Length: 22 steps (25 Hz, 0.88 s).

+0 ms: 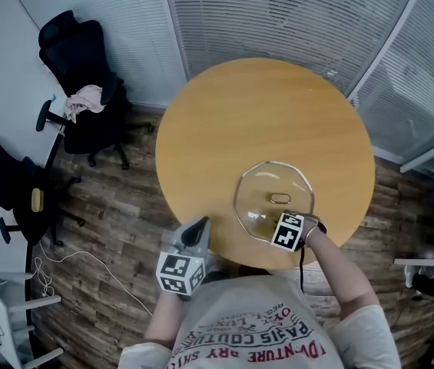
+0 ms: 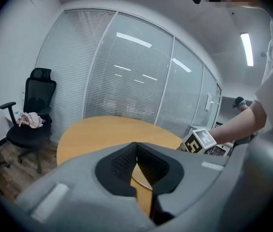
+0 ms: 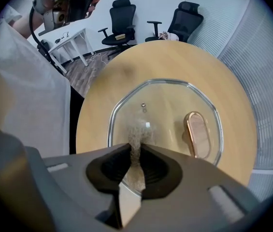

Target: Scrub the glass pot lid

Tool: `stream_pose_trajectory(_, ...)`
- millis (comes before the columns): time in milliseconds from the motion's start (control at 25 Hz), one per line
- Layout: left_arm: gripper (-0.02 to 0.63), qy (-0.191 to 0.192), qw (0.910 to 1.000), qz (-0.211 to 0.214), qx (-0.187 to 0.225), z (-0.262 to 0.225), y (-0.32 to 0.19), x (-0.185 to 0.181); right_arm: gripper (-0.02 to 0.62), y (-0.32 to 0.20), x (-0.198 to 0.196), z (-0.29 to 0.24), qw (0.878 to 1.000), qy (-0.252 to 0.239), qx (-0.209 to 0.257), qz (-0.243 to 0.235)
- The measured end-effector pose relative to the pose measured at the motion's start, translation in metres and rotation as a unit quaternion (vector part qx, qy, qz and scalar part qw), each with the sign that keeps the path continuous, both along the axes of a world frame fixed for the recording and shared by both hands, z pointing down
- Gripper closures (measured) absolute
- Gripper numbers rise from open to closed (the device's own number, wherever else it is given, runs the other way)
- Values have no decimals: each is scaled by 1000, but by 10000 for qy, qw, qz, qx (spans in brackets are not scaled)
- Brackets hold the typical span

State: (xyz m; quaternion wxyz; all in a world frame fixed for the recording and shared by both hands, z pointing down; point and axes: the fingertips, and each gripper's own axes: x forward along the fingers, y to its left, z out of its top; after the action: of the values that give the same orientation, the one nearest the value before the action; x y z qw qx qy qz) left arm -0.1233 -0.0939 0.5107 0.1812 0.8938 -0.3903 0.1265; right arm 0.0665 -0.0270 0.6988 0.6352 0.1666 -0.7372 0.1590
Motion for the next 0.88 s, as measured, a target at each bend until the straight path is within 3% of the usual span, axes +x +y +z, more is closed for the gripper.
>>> stream_pose_trajectory(200, 598, 6, 9999, -99, 42, -3, 0, -1, 537, -1, -1, -16, 9993, -350, -61, 143)
stream_pose_trajectory(480, 598, -11, 9993, -363, 73, -9, -2, -10, 537, -61, -7, -68, 9923, -772, 794, 547)
stream_pose_trajectory(720, 598, -45, 9982, -603, 38, -3, -5, -15, 537, -122, 21, -76, 9820, -562, 1465, 1048)
stream_pose_trajectory(880, 598, -96, 9970, -764, 30, 0, -10, -18, 537, -147, 40, -61, 9794, -384, 1558, 1226)
